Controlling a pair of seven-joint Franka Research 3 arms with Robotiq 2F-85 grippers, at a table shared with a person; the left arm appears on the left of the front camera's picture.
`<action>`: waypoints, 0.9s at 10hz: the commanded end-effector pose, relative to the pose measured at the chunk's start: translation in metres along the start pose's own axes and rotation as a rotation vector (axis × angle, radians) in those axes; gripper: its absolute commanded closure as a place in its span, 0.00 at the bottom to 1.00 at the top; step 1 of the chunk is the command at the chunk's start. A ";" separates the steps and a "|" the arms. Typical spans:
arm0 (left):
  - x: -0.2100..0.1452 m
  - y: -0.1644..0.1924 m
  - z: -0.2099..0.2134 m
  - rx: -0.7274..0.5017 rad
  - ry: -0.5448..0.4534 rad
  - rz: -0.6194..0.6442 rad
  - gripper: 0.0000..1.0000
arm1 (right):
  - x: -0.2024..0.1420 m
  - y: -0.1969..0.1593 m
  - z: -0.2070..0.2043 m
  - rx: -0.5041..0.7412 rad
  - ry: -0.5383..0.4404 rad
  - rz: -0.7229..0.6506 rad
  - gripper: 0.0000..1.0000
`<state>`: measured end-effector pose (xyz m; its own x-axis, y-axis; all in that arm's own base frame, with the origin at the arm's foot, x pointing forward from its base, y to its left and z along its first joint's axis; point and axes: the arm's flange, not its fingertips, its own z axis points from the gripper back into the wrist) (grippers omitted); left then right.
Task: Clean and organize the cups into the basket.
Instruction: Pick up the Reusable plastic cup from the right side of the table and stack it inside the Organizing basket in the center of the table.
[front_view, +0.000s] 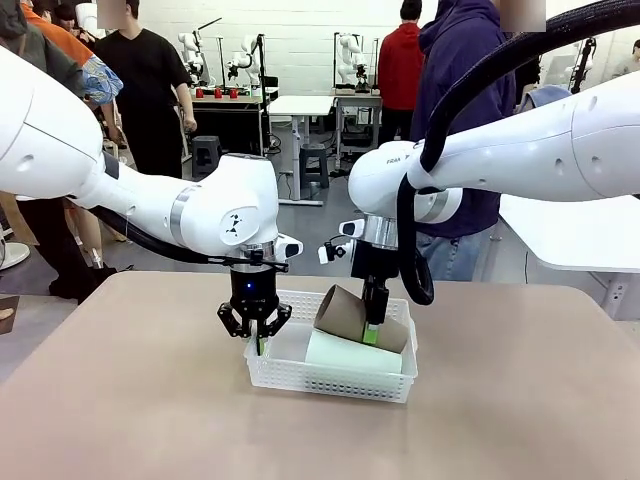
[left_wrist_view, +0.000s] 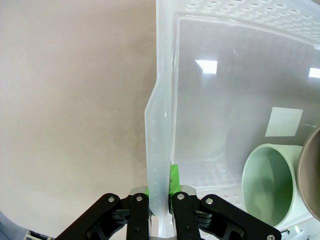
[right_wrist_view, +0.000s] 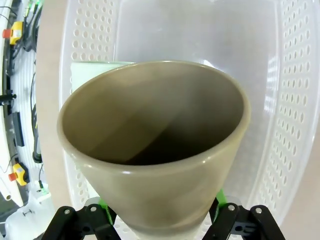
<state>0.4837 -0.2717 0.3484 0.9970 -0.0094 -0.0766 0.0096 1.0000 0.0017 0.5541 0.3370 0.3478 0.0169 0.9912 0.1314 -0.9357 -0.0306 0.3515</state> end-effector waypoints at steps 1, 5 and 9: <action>0.000 0.001 0.002 -0.002 -0.006 0.000 1.00 | 0.001 0.001 -0.001 0.017 -0.047 0.031 0.01; 0.000 0.001 0.002 -0.002 -0.006 0.000 1.00 | 0.001 0.001 0.001 0.007 -0.072 0.044 0.00; 0.000 0.001 0.002 -0.002 -0.006 0.000 1.00 | -0.015 0.014 0.029 -0.033 -0.157 0.035 0.00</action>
<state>0.4838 -0.2716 0.3485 0.9970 -0.0093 -0.0765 0.0095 1.0000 0.0017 0.5610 0.3292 0.3805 0.0371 0.9684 0.2468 -0.9458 -0.0457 0.3215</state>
